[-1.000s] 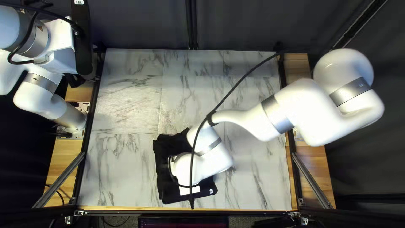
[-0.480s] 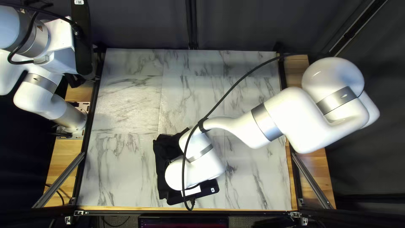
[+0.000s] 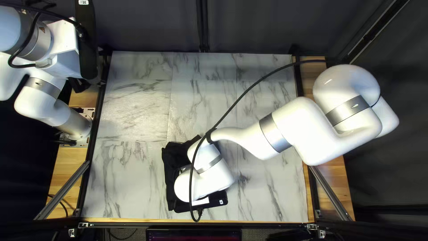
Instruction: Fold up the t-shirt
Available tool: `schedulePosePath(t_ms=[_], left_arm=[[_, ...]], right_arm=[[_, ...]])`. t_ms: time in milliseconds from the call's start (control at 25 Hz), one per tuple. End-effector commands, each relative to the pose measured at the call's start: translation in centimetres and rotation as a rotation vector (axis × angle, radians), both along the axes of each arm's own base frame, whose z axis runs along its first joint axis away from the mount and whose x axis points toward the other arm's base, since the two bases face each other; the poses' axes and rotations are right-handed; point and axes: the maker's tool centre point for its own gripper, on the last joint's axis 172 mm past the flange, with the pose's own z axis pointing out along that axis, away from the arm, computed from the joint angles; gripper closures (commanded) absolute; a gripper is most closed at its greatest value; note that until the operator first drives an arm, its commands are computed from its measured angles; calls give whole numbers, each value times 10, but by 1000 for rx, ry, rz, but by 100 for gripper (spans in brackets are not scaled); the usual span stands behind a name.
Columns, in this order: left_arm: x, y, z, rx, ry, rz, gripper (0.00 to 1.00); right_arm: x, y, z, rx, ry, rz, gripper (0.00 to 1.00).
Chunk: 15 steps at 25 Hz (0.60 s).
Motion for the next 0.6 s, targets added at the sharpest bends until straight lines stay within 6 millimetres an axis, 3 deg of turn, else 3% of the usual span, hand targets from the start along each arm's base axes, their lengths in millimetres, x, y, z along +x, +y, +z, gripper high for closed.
schedulePosePath(t_ms=[40,200,360,600], left_arm=[[0,0,0,0,0,0,0],[0,0,0,0,0,0,0],[0,0,0,0,0,0,0],[0,0,0,0,0,0,0]], right_arm=[[9,-6,25,-20,-39,-14,100],[30,-21,50,-49,-72,-43,100],[51,-34,59,-57,-112,-77,100],[82,-25,69,-63,-163,-89,100]])
